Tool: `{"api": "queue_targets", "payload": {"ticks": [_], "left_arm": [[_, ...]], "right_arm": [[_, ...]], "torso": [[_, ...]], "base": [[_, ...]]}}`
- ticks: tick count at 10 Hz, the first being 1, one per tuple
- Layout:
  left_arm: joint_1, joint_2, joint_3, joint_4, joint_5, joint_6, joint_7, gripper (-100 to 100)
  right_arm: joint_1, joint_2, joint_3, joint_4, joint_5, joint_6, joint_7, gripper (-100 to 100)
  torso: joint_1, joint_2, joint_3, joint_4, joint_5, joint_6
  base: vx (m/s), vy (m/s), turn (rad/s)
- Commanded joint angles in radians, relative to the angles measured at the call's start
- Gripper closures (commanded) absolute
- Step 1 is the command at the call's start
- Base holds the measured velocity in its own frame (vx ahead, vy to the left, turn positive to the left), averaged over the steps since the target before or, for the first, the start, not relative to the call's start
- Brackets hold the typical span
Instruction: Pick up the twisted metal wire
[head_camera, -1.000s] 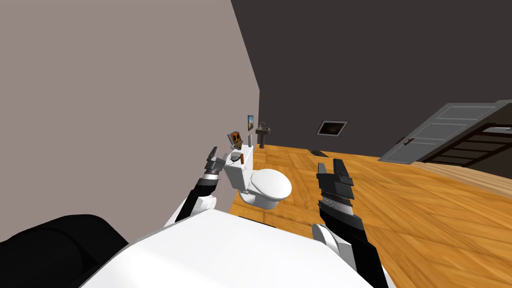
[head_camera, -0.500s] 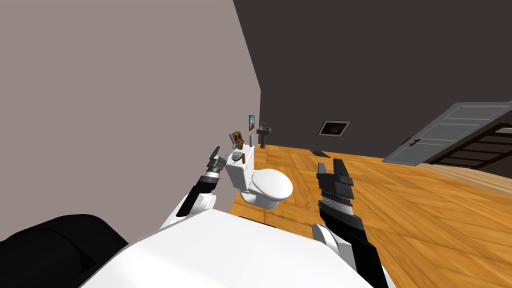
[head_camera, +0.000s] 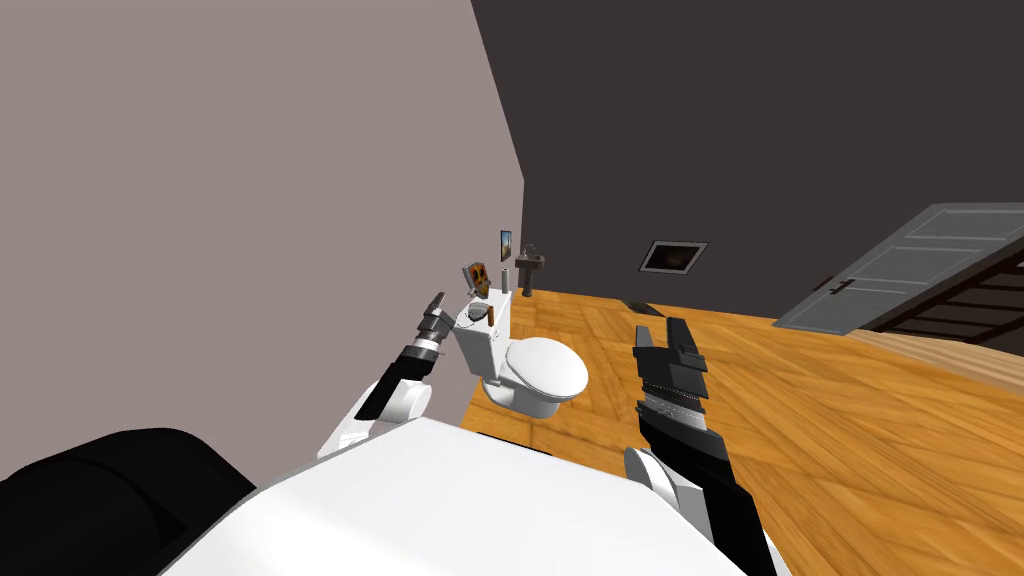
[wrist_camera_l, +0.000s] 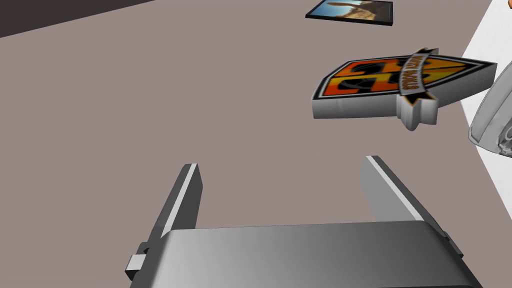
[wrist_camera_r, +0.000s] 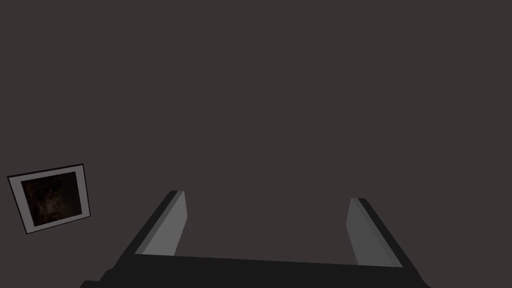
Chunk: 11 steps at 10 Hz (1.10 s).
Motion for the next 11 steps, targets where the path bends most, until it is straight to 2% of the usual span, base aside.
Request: {"api": "queue_targets", "payload": {"ticks": [1,4,6,7,11], "left_arm": [[-0.004,-0.001,0.0,0.002,-0.001,0.031,0.0,-100],[-0.036,0.007,0.018,-0.01,-0.002,0.126,0.015,-100],[-0.036,0.007,0.018,-0.01,-0.002,0.174,0.015,-100],[-0.053,0.01,0.027,-0.017,-0.002,0.207,0.022,-100],[-0.07,0.012,0.036,-0.024,-0.002,0.31,0.03,-100]], "right_arm": [[0.0,0.0,0.0,0.0,0.0,0.0,0.0,0],[0.0,0.0,0.0,0.0,0.0,0.0,0.0,0],[0.0,0.0,0.0,0.0,0.0,0.0,0.0,0],[0.0,0.0,0.0,0.0,0.0,0.0,0.0,0],[0.0,0.0,0.0,0.0,0.0,0.0,0.0,0]], "torso": [[0.0,0.0,0.0,0.0,0.0,0.0],[0.0,0.0,0.0,0.0,0.0,0.0],[0.0,0.0,0.0,0.0,0.0,0.0],[0.0,0.0,0.0,0.0,0.0,0.0],[0.0,0.0,0.0,0.0,0.0,0.0]], "base": [[-0.007,0.007,-0.004],[-0.016,0.017,0.043],[-0.015,0.014,0.008],[-0.019,0.014,0.051],[-0.013,0.014,0.024]]}}
